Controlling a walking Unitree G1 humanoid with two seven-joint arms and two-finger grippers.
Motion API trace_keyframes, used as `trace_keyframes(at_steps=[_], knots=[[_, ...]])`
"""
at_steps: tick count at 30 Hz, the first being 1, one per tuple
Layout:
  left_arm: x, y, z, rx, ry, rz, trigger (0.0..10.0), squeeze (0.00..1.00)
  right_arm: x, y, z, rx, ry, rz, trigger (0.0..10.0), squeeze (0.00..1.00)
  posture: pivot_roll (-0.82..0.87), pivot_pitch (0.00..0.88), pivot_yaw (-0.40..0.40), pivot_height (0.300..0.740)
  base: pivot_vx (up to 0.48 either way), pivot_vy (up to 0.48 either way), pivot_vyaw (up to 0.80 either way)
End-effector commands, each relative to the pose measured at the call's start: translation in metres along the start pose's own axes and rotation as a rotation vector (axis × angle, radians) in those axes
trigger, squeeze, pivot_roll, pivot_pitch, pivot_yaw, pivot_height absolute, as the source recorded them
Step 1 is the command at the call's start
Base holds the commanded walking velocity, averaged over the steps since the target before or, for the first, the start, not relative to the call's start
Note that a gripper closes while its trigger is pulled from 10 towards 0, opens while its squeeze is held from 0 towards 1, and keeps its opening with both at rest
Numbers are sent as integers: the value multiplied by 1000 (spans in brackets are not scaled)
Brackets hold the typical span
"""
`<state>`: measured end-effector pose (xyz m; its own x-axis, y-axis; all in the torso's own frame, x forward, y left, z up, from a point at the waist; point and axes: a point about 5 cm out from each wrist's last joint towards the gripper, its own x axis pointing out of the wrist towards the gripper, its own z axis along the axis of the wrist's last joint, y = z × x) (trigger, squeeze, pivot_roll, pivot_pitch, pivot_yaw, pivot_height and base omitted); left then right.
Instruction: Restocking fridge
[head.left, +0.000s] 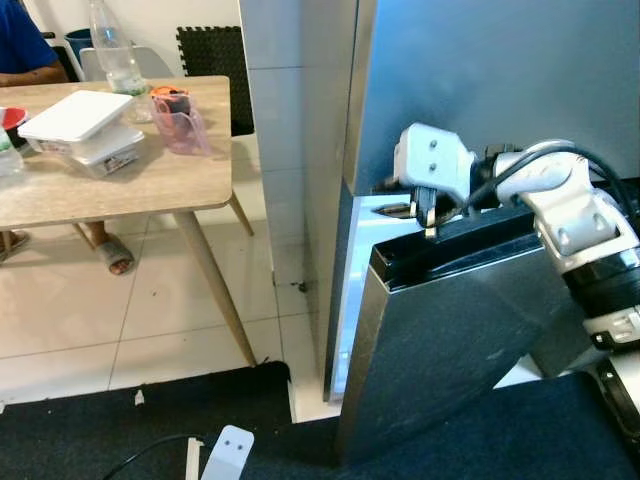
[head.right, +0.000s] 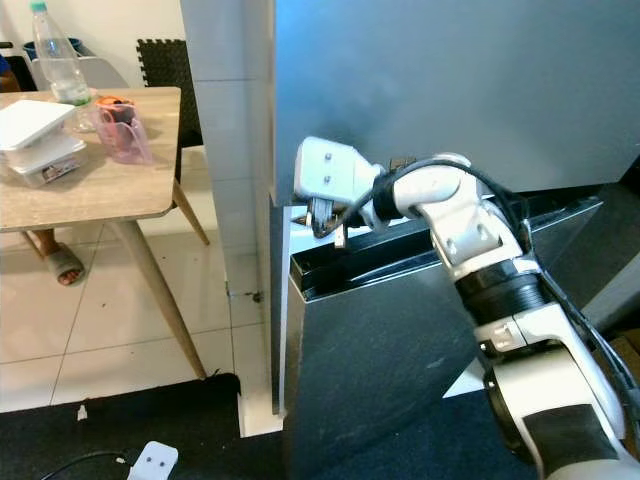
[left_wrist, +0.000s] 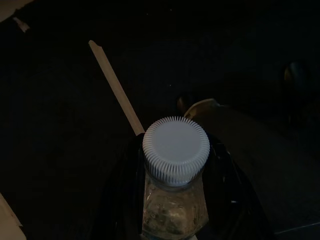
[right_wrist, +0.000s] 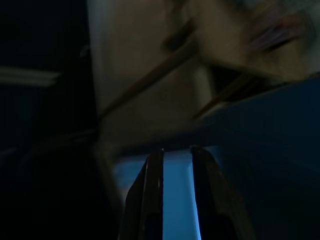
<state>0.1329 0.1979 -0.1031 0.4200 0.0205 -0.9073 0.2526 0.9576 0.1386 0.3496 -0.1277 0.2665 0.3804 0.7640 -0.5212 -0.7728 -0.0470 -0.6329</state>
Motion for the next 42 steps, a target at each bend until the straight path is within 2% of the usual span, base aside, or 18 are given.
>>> trace_keyframes(at_steps=[1, 3, 4, 7, 12, 16, 18, 21, 23, 24, 25, 26, 28, 29, 34, 37, 41, 42], knots=[[-2, -3, -17, 5, 63, -21, 10000, 0, 0, 15, -9, -23, 80, 117, 392, 0, -50, 0, -56, 740, 0, 0, 0], [-2, -3, -17, 6, 63, -21, 10000, 0, 0, 19, -14, -18, 115, 142, 392, 0, -50, 0, -56, 740, 0, 0, 0], [-2, -3, -17, 6, 63, -21, 10000, 0, -4, 26, -20, 8, 147, 194, 10000, 0, -50, 0, -55, 740, 0, 0, 0], [-2, -3, -17, 7, 63, -21, 10000, 0, -13, 35, -30, 62, 199, 266, 10000, 0, -50, 0, -55, 740, 0, 0, 0], [-2, -3, -18, 9, 65, -20, 10000, 0, -36, 28, -44, 90, 297, 241, 10000, 0, -50, 0, -56, 740, 0, 0, 0], [-2, -2, -18, 10, 65, -20, 10000, 0, -42, 27, -46, 91, 314, 235, 10000, 0, -49, 0, -56, 740, 0, 0, 0], [-3, -2, -18, 13, 66, -20, 10000, 0, -57, 18, -46, 94, 360, 153, 10000, 0, -53, 0, -53, 740, 0, 0, 0], [-3, -1, -18, 15, 66, -20, 10000, 0, -59, 10, -39, 73, 314, 93, 10000, 0, -53, 0, -53, 740, 0, 0, 0], [-2, -1, -17, 16, 65, -20, 10000, 0, -54, 4, -21, 41, 170, 50, 10000, 0, -51, 0, -49, 740, 0, 0, 0], [-2, -1, -17, 16, 65, -20, 10000, 0, -54, 4, -21, 41, 170, 50, 10000, 0, -51, 0, -49, 740, 0, 0, 0], [-2, -1, -17, 14, 65, -20, 10000, 0, -49, 0, 6, 13, -44, 34, 10000, 0, -50, 0, -48, 740, 0, 0, 0], [-2, -1, -17, 14, 65, -20, 10000, 0, -49, 0, 6, 13, -44, 34, 10000, 0, -50, 0, -48, 740, 0, 0, 0], [-2, -1, -17, 12, 64, -19, 10000, 0, -47, 0, 30, -1, -244, 31, 10000, 0, -49, 0, -47, 740, 0, 0, 0], [-2, -1, -17, 12, 64, -19, 10000, 0, -47, 0, 30, -1, -244, 31, 10000, 0, -49, 0, -47, 740, 0, 0, 0], [-2, -1, -17, 8, 64, -13, 10000, 0, -43, -8, 44, 28, -406, -78, 10000, 0, -49, 0, -46, 740, 0, 0, 0], [-3, -1, -18, 2, 68, -7, 10000, 0, -44, -15, 47, 84, -506, -190, 10000, 0, -49, 0, -46, 740, 0, 0, 0], [-3, 0, -20, 1, 72, -5, 10000, 0, -62, -17, 55, 165, -731, -220, 10000, 0, -48, 0, -42, 740, 0, 0, 0], [-3, 1, -21, 0, 73, -3, 10000, 0, -69, -11, 59, 176, -823, -187, 10000, 0, -46, 0, -41, 740, 0, 0, 0]])
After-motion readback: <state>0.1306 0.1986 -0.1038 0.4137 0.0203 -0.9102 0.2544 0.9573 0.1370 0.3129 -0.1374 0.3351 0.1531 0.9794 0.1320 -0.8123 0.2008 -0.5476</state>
